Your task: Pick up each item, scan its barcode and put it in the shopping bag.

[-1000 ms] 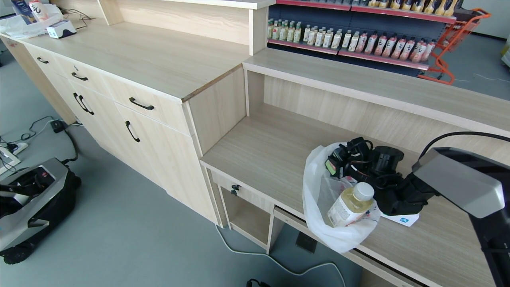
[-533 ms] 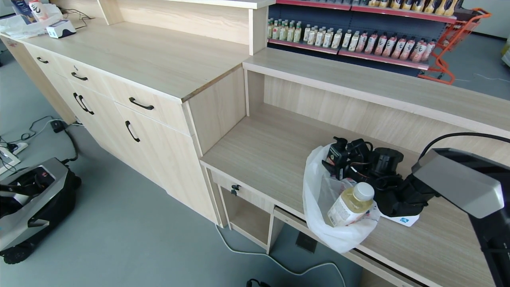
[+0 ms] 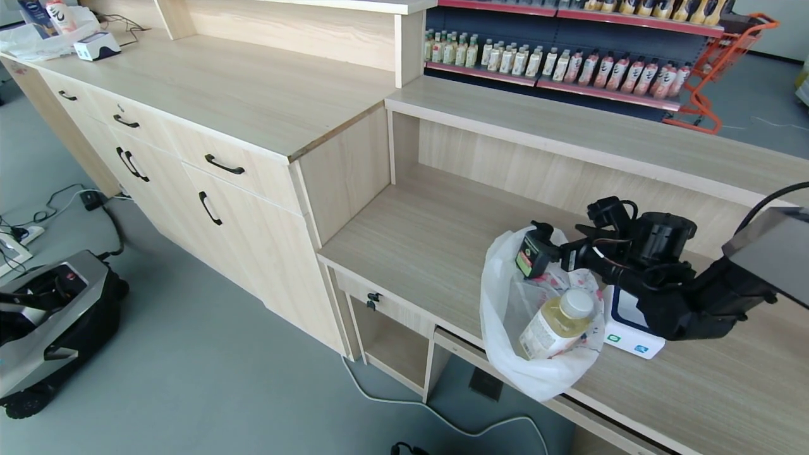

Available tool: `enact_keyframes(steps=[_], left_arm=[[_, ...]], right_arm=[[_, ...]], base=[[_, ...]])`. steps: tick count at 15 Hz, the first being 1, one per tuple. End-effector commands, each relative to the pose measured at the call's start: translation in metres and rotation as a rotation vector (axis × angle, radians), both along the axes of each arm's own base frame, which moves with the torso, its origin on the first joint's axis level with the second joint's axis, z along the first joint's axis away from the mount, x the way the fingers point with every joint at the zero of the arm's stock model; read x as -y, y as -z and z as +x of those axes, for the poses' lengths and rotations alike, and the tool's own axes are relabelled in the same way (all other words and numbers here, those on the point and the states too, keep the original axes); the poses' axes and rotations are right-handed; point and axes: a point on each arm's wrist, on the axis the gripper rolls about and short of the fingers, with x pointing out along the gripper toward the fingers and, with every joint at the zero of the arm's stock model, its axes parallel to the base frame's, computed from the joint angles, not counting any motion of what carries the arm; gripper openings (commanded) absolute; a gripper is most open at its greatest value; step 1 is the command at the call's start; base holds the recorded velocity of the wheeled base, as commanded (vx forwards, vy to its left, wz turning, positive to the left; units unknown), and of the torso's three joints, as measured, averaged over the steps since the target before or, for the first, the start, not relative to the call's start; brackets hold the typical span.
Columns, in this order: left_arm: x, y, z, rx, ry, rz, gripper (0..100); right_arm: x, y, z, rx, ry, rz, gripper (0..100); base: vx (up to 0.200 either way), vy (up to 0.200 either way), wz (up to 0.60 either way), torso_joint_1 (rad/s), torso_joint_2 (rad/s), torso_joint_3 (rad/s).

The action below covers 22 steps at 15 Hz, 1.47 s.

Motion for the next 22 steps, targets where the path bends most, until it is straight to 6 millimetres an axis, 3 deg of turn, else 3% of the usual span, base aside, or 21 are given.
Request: enact_keyframes(steps=[1,4,8,10,12,15,19,20,22], left_arm=[[0.0,0.0,0.0,0.0,-0.001,0.001,100],[0.0,0.0,0.0,0.0,0.0,0.001,100],[0.0,0.0,0.0,0.0,0.0,0.001,100],[0.0,0.0,0.0,0.0,-0.001,0.001,100],[0.0,0.0,0.0,0.0,0.0,-0.001,100],[0.0,0.0,0.0,0.0,-0.001,0.001,100],[0.0,0.0,0.0,0.0,0.0,0.001,100],[0.0,0.0,0.0,0.0,-0.001,0.001,100],[0.0,0.0,0.0,0.0,-0.001,0.001,100]], right_arm=[[0.019,-0.05,-0.05,0.071,0.045,-0.025,100],[0.044,-0.067,-0.111,0.047,0.127,-0.095,100],[0.081,-0.076,-0.16,0.048,0.3,-0.234,100],[0.101,-0.092,-0.186,0.035,0.466,-0.249,100],[0.115,-0.092,-0.205,-0.073,0.647,-0.246,100],[0.138,-0.072,-0.216,-0.263,0.926,-0.165,100],[0.148,-0.048,-0.207,-0.313,0.978,0.07,100],[0.155,-0.034,-0.199,-0.317,0.991,0.103,100],[0.163,-0.025,-0.198,-0.294,1.02,0.116,100]], base=[[0.0,0.0,0.0,0.0,0.0,0.0],[0.0,0.0,0.0,0.0,0.0,0.0],[0.0,0.0,-0.3,-0.016,0.02,0.018],[0.0,0.0,-0.6,-0.166,0.31,0.132],[0.0,0.0,-0.6,-0.176,0.34,0.144],[0.0,0.0,-0.2,-0.193,0.33,0.154],[0.0,0.0,0.0,-0.029,0.05,0.027],[0.0,0.0,0.0,0.0,0.0,0.0],[0.0,0.0,0.0,0.0,0.0,0.0]])
